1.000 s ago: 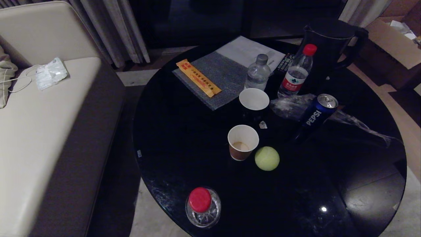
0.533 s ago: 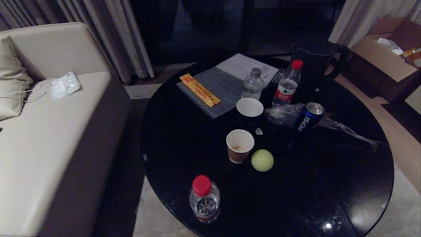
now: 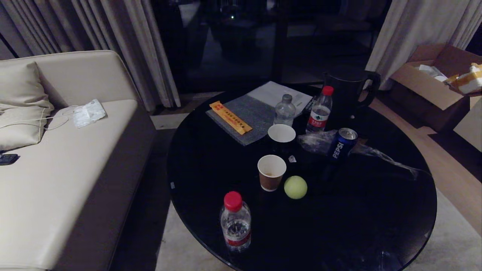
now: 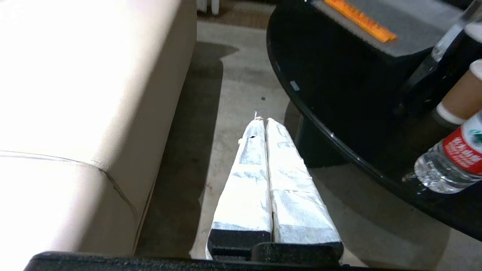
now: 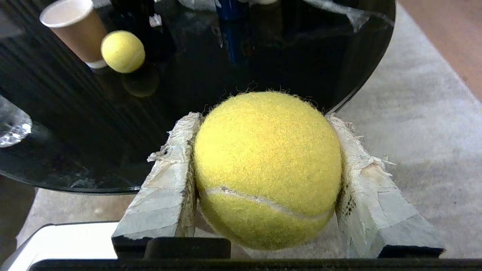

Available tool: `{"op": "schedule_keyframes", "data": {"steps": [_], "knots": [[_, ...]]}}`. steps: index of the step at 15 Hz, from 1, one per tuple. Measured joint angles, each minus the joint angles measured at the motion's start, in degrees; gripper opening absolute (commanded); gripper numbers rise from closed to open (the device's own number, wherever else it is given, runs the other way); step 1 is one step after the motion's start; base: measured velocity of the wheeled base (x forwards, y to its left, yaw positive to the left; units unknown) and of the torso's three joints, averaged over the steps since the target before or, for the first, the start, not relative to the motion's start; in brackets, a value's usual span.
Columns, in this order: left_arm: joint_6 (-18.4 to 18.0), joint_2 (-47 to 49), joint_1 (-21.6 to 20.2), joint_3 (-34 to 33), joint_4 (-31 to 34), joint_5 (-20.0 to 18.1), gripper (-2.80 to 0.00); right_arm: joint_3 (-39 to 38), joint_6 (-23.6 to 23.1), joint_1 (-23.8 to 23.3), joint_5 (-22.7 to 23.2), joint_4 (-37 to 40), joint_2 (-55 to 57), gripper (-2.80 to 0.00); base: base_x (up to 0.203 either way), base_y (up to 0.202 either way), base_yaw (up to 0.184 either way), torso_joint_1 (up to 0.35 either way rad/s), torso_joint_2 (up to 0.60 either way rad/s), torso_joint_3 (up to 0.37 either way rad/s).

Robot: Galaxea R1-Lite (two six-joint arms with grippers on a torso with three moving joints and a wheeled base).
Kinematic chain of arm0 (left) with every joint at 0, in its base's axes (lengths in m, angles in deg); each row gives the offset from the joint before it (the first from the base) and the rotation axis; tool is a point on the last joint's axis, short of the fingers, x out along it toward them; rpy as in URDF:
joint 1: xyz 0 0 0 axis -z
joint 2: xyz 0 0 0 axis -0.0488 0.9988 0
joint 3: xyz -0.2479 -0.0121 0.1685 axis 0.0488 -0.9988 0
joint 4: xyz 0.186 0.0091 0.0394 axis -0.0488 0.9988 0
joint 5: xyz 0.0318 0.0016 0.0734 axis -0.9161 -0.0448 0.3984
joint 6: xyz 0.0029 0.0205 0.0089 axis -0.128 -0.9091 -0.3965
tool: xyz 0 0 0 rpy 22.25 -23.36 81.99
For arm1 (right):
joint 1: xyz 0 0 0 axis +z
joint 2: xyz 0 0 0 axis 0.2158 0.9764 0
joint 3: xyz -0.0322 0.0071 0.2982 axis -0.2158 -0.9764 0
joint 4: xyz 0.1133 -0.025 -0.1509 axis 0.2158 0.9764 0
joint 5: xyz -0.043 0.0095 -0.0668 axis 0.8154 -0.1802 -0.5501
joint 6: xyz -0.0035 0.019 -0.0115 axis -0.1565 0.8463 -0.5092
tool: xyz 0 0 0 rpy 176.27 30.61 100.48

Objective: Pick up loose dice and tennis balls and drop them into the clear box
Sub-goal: Put the ball in the box

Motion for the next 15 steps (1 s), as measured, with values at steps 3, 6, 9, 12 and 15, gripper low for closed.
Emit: {"op": "schedule_keyframes", "data": {"steps": [3, 6, 9, 12, 15], "knots": [[-0.02, 0.00, 0.00, 0.00, 0.02, 0.02, -2.80, 0.00, -0.01, 0.00, 0.00, 0.01, 0.00, -2.80, 0.000, 0.000, 0.000, 0.000, 0.00, 0.204], [0.00, 0.00, 0.00, 0.00, 0.00, 0.05, -2.80, 0.01, 0.00, 0.00, 0.00, 0.01, 0.00, -2.80, 0.000, 0.000, 0.000, 0.003, 0.00, 0.195], [0.02, 0.00, 0.00, 0.00, 0.00, 0.02, -2.80, 0.02, -0.01, 0.00, 0.02, 0.02, 0.00, -2.80, 0.000, 0.000, 0.000, 0.002, 0.00, 0.073], [0.27, 0.00, 0.00, 0.00, -0.04, 0.05, -2.80, 0.02, 0.00, 0.00, 0.00, 0.01, 0.02, -2.80, 0.000, 0.000, 0.000, 0.000, 0.00, 0.000], [0.22, 0.00, 0.00, 0.00, -0.02, 0.06, -2.80, 0.02, -0.01, 0.00, 0.00, 0.03, 0.02, -2.80, -0.017, 0.000, -0.003, 0.002, 0.00, 0.001]]}}
